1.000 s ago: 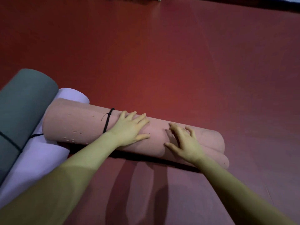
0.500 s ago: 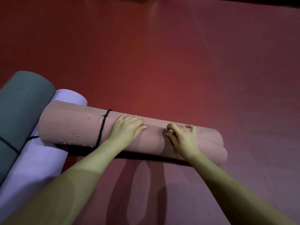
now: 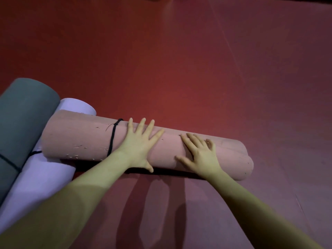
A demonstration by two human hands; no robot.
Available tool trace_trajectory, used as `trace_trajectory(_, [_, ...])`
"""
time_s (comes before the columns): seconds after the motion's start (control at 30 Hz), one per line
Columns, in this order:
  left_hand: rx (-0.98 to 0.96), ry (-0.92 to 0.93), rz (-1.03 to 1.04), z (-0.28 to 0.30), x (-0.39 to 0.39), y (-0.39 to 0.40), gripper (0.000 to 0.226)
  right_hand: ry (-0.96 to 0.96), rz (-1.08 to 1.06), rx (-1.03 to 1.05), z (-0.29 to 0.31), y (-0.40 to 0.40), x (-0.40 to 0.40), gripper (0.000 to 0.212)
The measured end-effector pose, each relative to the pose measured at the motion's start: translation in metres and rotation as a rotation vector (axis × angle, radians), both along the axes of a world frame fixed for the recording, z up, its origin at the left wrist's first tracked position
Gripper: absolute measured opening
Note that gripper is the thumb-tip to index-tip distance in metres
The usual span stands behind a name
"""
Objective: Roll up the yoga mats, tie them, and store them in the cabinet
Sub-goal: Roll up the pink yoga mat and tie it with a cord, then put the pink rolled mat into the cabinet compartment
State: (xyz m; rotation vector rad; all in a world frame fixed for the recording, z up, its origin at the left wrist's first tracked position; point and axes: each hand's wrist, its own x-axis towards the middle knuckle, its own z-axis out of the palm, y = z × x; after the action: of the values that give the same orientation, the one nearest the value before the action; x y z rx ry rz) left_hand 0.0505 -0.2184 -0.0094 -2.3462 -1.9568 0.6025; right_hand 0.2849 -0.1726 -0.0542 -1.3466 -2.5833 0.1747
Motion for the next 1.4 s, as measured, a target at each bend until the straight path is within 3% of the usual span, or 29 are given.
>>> trace_trajectory(0.07, [0.008,0.037,0.012,0.003,0.006,0.005,0.140,-0.207,0.055,-0.172,0.008,0.003,0.003,0.116])
trace_trajectory(0.13, [0.009,0.032,0.010,0.003,0.006,0.010,0.142,-0.354,0.037,-0.195,0.013,0.006,0.000,0.135])
trace_trajectory(0.37, [0.056,-0.019,-0.055,0.008,-0.004,0.018,0.121,-0.262,0.046,-0.044,0.004,0.017,-0.003,0.132])
trace_trajectory(0.53, [0.083,-0.043,-0.004,0.066,-0.002,0.019,0.117,-0.211,0.080,0.038,0.067,0.028,-0.001,0.126])
trace_trajectory(0.7, [0.126,-0.117,0.030,0.189,-0.011,0.029,0.119,-0.216,0.091,0.069,0.201,0.045,-0.008,0.124])
trace_trajectory(1.13, [0.284,-0.177,0.063,0.615,-0.080,0.047,0.120,-0.258,0.140,0.161,0.650,0.078,-0.080,0.127])
trace_trajectory(1.4, [0.367,-0.162,0.064,0.756,-0.120,0.080,0.116,-0.295,0.156,0.327,0.792,0.123,-0.120,0.130])
